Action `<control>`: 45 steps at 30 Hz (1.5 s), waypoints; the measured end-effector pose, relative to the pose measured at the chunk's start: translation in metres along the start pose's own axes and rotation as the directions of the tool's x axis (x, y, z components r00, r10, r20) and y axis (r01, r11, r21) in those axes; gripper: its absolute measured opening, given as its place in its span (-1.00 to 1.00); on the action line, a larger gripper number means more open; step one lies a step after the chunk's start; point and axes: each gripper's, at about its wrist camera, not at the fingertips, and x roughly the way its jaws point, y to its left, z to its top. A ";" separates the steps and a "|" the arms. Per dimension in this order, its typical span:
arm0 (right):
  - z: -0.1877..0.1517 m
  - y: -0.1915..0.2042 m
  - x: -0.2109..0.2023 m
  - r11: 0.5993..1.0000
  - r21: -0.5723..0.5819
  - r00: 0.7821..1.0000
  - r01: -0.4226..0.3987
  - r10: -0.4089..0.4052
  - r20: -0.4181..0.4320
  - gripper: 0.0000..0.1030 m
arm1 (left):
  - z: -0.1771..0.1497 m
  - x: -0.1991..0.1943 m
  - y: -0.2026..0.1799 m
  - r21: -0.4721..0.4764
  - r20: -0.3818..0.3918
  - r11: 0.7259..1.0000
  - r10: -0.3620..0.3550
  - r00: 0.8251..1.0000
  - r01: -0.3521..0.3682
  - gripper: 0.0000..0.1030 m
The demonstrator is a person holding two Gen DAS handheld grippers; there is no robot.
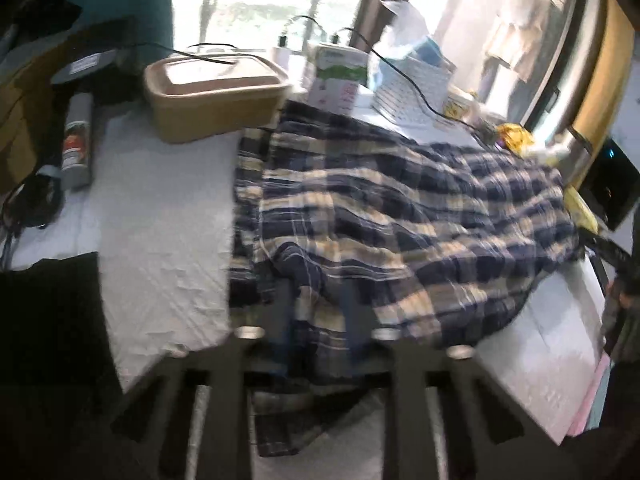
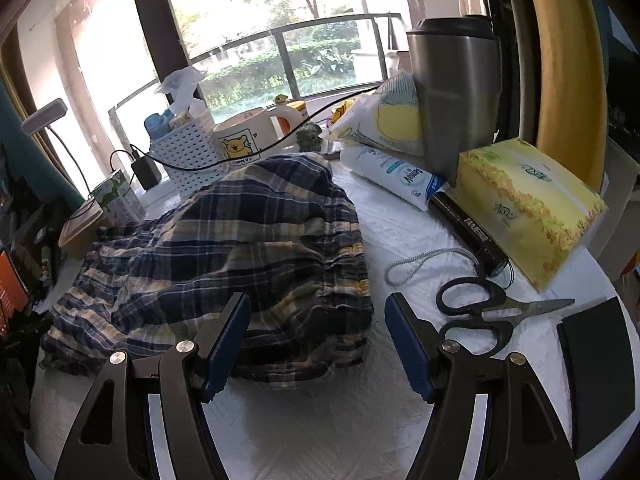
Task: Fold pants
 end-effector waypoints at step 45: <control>0.003 0.011 0.029 0.999 -0.048 0.999 0.001 -0.003 -0.045 0.39 | 0.125 0.118 0.001 0.234 -0.050 0.959 0.178 0.983 -0.161 -0.32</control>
